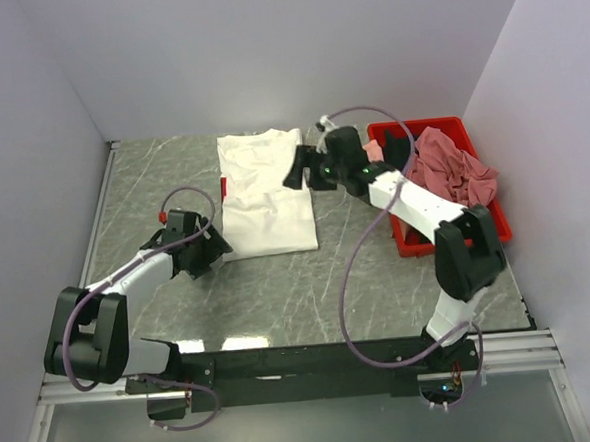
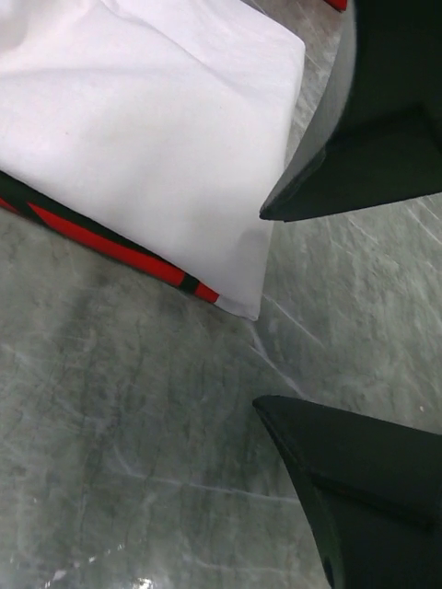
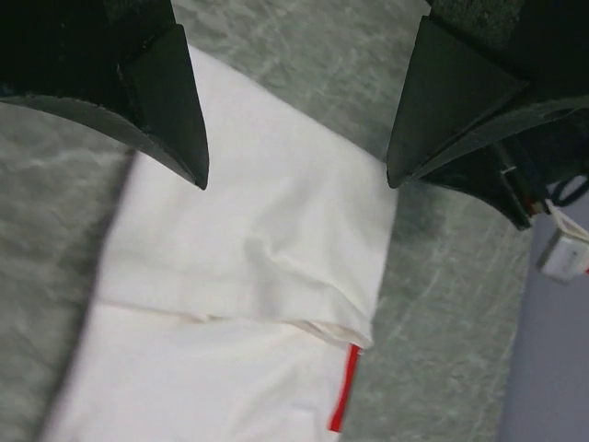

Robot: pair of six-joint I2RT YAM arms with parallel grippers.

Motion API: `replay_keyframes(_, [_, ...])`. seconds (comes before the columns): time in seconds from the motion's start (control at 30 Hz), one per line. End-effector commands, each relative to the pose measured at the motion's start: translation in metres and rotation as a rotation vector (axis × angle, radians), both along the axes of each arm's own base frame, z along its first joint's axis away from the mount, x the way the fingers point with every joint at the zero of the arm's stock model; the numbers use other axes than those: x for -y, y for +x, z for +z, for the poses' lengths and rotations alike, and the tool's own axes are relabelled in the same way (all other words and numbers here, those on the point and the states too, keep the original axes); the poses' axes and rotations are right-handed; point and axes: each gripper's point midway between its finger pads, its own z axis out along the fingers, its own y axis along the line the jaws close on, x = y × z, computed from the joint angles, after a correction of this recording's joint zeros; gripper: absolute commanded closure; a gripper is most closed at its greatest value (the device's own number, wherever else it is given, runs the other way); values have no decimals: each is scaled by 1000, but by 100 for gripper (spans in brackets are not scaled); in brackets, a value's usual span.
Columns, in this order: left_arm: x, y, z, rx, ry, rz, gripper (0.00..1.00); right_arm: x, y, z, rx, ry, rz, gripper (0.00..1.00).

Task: Fold and stack the t-shirts
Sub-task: Fold the tshirt

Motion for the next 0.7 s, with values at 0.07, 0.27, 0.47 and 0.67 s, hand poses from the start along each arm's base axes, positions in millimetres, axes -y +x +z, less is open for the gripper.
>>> replay_keyframes(0.07, [9, 12, 5, 47, -32, -37, 30, 45, -28, -32, -39, -77, -124, 16])
replay_keyframes(0.27, [11, 6, -10, 10, -32, -53, 49, 67, -54, -54, -88, -136, -154, 16])
replay_keyframes(0.47, [5, 2, -20, -18, -3, -44, 61, 78, -60, -68, -126, -175, -191, 17])
replay_keyframes(0.67, [11, 6, -21, -14, -25, -65, 85, 78, -80, -78, -177, -180, -142, 18])
